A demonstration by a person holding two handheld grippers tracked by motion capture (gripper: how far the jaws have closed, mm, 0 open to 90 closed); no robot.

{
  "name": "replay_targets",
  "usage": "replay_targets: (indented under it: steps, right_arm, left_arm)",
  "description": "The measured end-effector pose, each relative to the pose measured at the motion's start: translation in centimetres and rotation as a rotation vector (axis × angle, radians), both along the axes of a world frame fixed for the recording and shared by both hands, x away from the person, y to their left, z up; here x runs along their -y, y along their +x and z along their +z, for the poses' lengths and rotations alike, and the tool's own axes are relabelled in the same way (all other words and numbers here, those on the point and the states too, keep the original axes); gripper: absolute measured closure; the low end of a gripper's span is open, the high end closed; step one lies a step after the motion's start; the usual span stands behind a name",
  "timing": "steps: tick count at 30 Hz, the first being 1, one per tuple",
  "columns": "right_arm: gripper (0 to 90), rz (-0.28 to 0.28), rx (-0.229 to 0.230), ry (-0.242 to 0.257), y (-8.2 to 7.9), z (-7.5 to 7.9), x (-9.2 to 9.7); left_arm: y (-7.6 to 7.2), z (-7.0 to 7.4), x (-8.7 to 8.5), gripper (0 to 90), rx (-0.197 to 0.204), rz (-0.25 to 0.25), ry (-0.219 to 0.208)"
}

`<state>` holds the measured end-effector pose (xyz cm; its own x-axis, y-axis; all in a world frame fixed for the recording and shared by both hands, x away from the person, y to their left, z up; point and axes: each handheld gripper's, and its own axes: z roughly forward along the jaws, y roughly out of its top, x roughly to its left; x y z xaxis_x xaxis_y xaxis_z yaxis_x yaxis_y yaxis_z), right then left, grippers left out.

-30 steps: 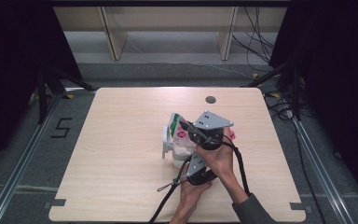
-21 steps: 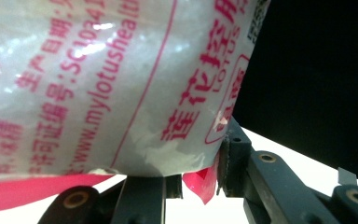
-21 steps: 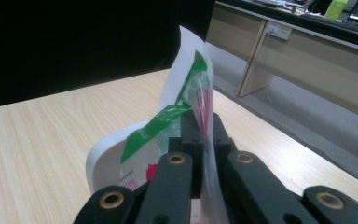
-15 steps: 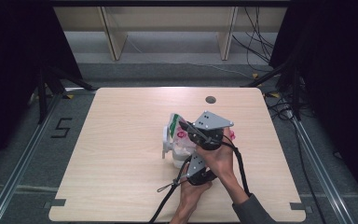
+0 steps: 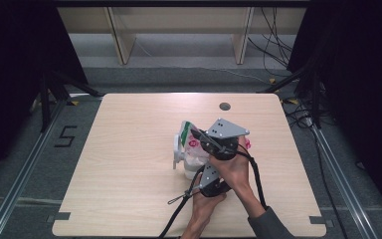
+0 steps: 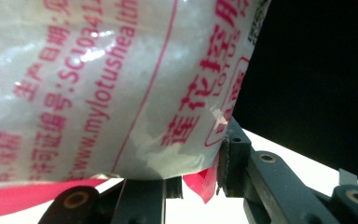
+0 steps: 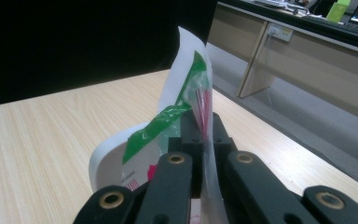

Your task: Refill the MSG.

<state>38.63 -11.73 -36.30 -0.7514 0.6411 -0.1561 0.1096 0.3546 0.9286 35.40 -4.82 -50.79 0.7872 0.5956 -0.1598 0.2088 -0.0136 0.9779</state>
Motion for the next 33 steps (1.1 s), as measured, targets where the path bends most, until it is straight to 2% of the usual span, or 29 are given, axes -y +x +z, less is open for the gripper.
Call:
replay_targets:
  steps: [2, 3, 5, 6, 8, 11, 12, 13, 15, 16, 17, 20, 22, 23, 24, 25, 26, 27, 29, 30, 31, 33]
  right_arm:
    - [90.0, -0.015, -0.008, -0.005, 0.15, -0.23, -0.03]
    - [90.0, -0.004, -0.024, 0.005, 0.15, -0.26, -0.01]
    - [90.0, -0.009, 0.000, 0.007, 0.01, -0.04, 0.02]
    - [90.0, -0.013, 0.013, 0.005, -0.01, 0.01, -0.02]
    - [90.0, -0.008, -0.002, -0.006, 0.06, -0.06, -0.02]
    - [90.0, -0.008, 0.000, -0.002, 0.08, -0.12, 0.03]
    - [90.0, -0.013, 0.013, 0.000, 0.10, -0.08, 0.05]
    - [90.0, -0.009, -0.003, 0.004, 0.06, -0.08, 0.03]
    - [90.0, -0.015, 0.003, 0.006, 0.10, -0.11, 0.02]
    - [90.0, -0.006, 0.024, -0.009, 0.15, -0.04, 0.06]
    - [90.0, -0.011, 0.003, 0.002, -0.02, -0.09, -0.09]
    - [90.0, -0.011, 0.004, -0.004, 0.11, -0.19, -0.10]
    - [90.0, 0.003, -0.018, 0.010, -0.09, -0.02, -0.06]
    - [90.0, -0.008, 0.005, 0.011, -0.13, 0.02, -0.10]
    - [90.0, -0.002, -0.002, 0.002, -0.15, 0.09, -0.09]
    - [90.0, -0.003, 0.010, -0.002, -0.02, -0.01, -0.15]
    - [90.0, -0.009, -0.006, 0.000, -0.04, -0.15, -0.22]
    - [90.0, -0.012, -0.007, -0.001, -0.02, -0.21, -0.22]
    - [90.0, -0.001, -0.015, 0.008, -0.08, -0.11, -0.16]
    - [90.0, 0.002, 0.008, 0.004, -0.01, -0.07, -0.10]
    - [90.0, -0.005, -0.004, 0.002, -0.03, -0.09, -0.15]
    - [90.0, -0.006, 0.002, -0.004, 0.15, -0.25, -0.17]
  left_arm:
    - [-0.02, -0.09, 0.03, 74.3, -0.001, 0.001, 0.007]
    - [-0.01, -0.07, 0.00, 74.3, 0.004, 0.000, 0.005]
    - [-0.02, 0.06, 0.04, 74.4, 0.010, 0.001, -0.005]
    - [-0.04, 0.07, -0.01, 74.3, 0.010, 0.003, 0.005]
    - [-0.03, -0.05, -0.02, 74.4, 0.005, 0.003, 0.009]
    - [-0.01, -0.04, 0.02, 74.4, 0.010, 0.003, 0.004]
    - [-0.07, 0.00, 0.06, 74.4, 0.006, 0.003, 0.002]
    - [-0.10, 0.02, 0.06, 74.3, 0.003, 0.004, 0.007]
    - [-0.02, -0.04, 0.00, 74.4, 0.011, 0.001, 0.004]
    - [-0.05, 0.00, -0.03, 74.4, 0.007, 0.008, 0.008]
    - [-0.05, 0.01, -0.02, 74.4, 0.006, 0.008, 0.006]
    - [-0.05, -0.02, -0.05, 74.4, 0.008, 0.004, 0.011]
    - [-0.06, 0.10, -0.07, 74.4, 0.010, 0.006, 0.005]
    - [-0.03, 0.10, -0.09, 74.4, 0.015, 0.002, 0.003]
    - [-0.06, 0.08, -0.07, 74.4, 0.011, 0.002, 0.003]
    - [-0.11, 0.06, -0.03, 74.3, 0.000, 0.003, 0.004]
    - [-0.07, 0.00, -0.07, 74.4, 0.005, 0.006, 0.014]
    - [-0.03, -0.02, -0.05, 74.4, 0.003, 0.002, 0.002]
    - [-0.04, 0.05, -0.10, 74.4, 0.009, 0.007, 0.013]
    - [-0.05, 0.05, -0.08, 74.4, 0.007, 0.006, 0.012]
    - [-0.03, -0.01, -0.04, 74.4, 0.002, 0.001, 0.002]
    - [0.02, -0.04, -0.06, 74.4, 0.004, 0.002, 0.005]
